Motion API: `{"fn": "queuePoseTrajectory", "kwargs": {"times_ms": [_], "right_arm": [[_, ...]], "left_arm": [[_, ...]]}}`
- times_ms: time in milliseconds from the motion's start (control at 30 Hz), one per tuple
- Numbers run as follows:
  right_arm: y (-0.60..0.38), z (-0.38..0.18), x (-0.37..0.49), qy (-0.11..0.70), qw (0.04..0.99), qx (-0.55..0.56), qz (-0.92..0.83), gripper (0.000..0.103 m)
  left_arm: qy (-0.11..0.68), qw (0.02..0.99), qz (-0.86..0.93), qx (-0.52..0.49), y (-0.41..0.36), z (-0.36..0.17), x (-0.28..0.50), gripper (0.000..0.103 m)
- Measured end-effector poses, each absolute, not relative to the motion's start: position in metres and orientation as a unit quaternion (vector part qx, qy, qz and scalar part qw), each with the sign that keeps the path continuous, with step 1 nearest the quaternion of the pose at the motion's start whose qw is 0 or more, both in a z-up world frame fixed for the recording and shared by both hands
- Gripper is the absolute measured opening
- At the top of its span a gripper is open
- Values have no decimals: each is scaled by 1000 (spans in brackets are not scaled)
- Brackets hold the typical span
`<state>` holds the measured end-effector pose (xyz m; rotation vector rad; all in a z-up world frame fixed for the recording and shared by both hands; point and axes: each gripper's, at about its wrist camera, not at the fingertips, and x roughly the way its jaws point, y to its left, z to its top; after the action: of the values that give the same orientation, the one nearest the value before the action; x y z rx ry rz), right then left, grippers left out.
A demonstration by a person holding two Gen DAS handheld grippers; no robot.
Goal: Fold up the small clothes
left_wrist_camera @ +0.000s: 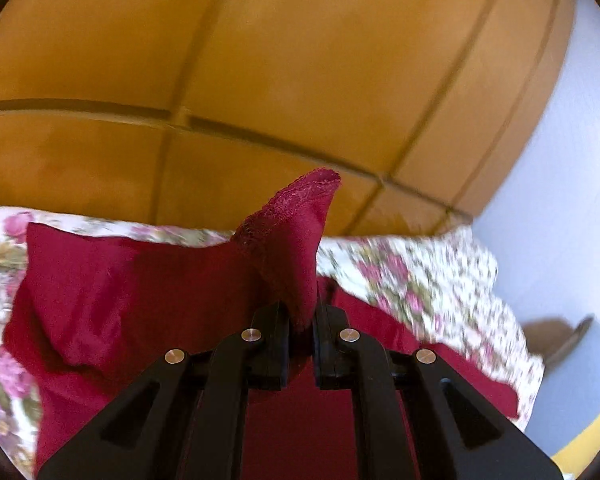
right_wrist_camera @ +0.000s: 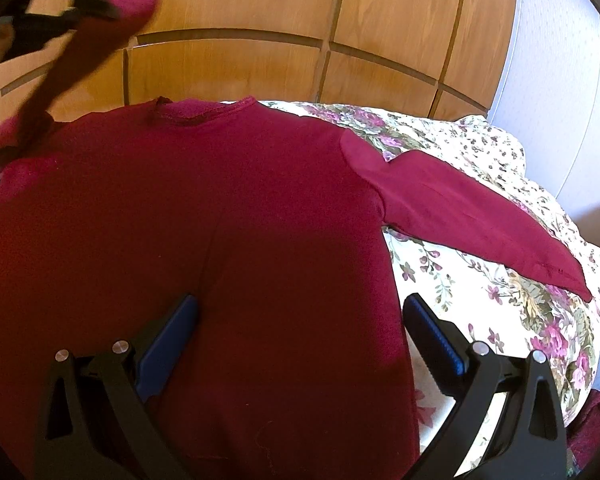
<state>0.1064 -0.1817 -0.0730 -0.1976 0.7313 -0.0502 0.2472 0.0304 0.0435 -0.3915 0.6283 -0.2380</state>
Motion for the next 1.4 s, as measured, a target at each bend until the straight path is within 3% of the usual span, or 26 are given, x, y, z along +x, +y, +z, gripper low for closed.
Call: {"fn": "queuePoseTrajectory", "kwargs": {"times_ms": [67, 100, 167, 200, 233, 567, 633, 700, 833, 1000, 1100, 1167, 1400], "right_arm": [[-181, -73, 106, 357, 929, -95, -24, 101], [-181, -73, 106, 357, 929, -94, -23, 101], [-181, -73, 105, 358, 929, -92, -22, 101], [-181, -73, 105, 358, 929, -91, -21, 101], [-181, -73, 105, 358, 929, -90, -21, 101], [-182, -72, 104, 357, 929, -91, -21, 101], [-182, -72, 104, 357, 929, -92, -22, 101], [-182, -72, 104, 357, 929, -92, -22, 101], [-182, -72, 104, 356, 930, -92, -20, 101], [-186, -67, 109, 382, 921, -72, 8, 101], [-191, -48, 121, 379, 924, -24, 46, 90], [-188, -33, 141, 378, 923, -4, 66, 77], [-172, -35, 229, 421, 900, 63, 94, 65]], "left_arm": [[322, 923, -125, -169, 11, 32, 252, 7], [330, 921, -135, -155, 0, 26, 253, 15], [335, 920, -153, -136, -11, 18, 251, 51], [330, 921, -158, -131, -13, 15, 247, 76], [322, 924, -160, -129, -12, 15, 241, 84], [300, 937, 18, -176, 97, -19, 192, 84], [305, 929, 78, -195, 128, -31, 186, 78], [311, 918, 118, -215, 153, -43, 182, 77], [335, 890, 113, -288, 185, -76, 185, 77], [313, 894, 96, -305, 189, -78, 180, 79], [300, 893, 85, -325, 196, -80, 171, 79], [299, 893, 85, -324, 195, -79, 171, 79], [294, 894, 75, -329, 195, -80, 174, 85]]}}
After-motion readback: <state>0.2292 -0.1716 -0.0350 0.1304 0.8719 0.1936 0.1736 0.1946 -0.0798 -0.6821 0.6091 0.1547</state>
